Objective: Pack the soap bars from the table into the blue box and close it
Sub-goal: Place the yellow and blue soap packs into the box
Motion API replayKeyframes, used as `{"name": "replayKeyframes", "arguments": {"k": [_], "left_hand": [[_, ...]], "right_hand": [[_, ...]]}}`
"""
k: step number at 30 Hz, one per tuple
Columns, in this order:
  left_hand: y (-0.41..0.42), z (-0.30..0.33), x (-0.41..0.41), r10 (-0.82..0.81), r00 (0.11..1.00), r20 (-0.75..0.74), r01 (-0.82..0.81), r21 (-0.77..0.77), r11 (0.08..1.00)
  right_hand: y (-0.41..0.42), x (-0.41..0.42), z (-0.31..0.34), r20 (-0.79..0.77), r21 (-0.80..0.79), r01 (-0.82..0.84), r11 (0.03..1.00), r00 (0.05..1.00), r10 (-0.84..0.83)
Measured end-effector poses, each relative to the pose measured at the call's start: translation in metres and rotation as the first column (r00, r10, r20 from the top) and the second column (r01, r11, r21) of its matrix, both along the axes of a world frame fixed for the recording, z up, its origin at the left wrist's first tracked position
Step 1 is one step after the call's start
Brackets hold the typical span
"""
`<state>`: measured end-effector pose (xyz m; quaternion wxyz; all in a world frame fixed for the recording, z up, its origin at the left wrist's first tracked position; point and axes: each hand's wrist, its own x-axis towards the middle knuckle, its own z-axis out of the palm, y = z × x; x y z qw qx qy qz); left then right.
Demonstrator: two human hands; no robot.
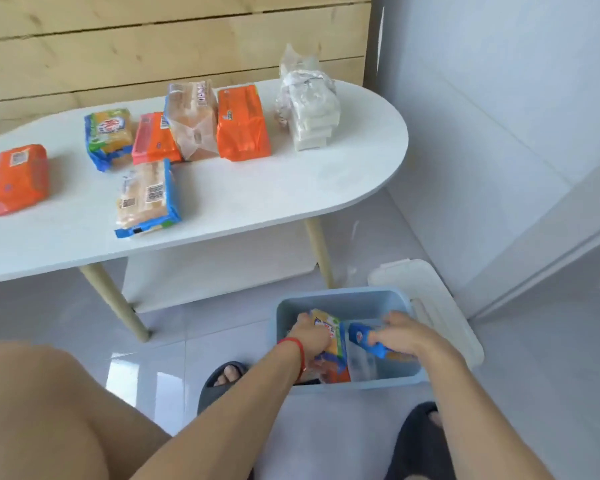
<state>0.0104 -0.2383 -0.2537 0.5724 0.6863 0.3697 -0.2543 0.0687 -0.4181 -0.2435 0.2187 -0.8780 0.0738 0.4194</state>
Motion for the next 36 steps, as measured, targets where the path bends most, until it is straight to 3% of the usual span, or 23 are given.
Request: {"name": "replayKeyframes", "arguments": {"k": [3,6,8,10,11,13,16,21,25,30,36], "left_hand": [[-0.017,-0.031,0.023,-0.028,0.996,-0.086,0.038,0.120,0.992],[-0.037,-0.051,0.022,0.169,0.974,-0.152,-0.185,-0.095,0.978],[-0.044,-0.060,0.016,0.204,0.966,-0.161,-0.222,-0.103,0.970],[-0.043,-0.070,0.015,-0.003,0.991,-0.136,0.019,0.115,0.993],[-0.041,-0.071,0.015,-0.173,0.972,-0.159,0.210,0.253,0.944],[-0.036,-0.073,0.014,-0.406,0.880,-0.246,0.474,0.409,0.780],[-0.024,-0.076,0.015,-0.546,0.758,-0.358,0.638,0.582,0.504],[-0.004,-0.093,-0.001,-0.615,0.702,-0.358,0.669,0.628,0.398],[0.004,-0.102,-0.004,-0.707,0.625,-0.330,0.700,0.639,0.319],[0.013,-0.106,0.006,-0.784,0.508,-0.358,0.748,0.635,0.195],[0.029,-0.102,0.029,-0.854,0.361,-0.375,0.877,0.447,0.174]], "right_hand": [[0.017,-0.002,-0.039,0.142,-0.049,0.033,0.998,0.990,-0.026],[0.035,-0.008,-0.060,0.266,-0.071,0.039,0.997,0.964,-0.018],[0.036,-0.015,-0.073,0.272,-0.057,0.072,0.996,0.961,-0.054],[0.028,-0.018,-0.087,0.188,-0.033,0.101,0.994,0.978,-0.093],[0.025,-0.018,-0.090,0.137,-0.015,0.117,0.993,0.984,-0.114],[0.021,-0.015,-0.093,0.072,-0.003,0.141,0.990,0.987,-0.141],[0.022,-0.007,-0.095,0.116,-0.026,0.163,0.986,0.980,-0.159],[0.028,-0.014,-0.098,0.114,-0.104,-0.019,0.994,0.993,0.031],[0.024,-0.008,-0.096,0.046,-0.110,-0.018,0.994,0.999,0.023],[0.034,-0.026,-0.108,0.056,0.050,-0.030,0.998,0.998,0.027],[0.032,-0.022,-0.115,0.093,0.022,-0.093,0.995,0.991,0.091]]}}
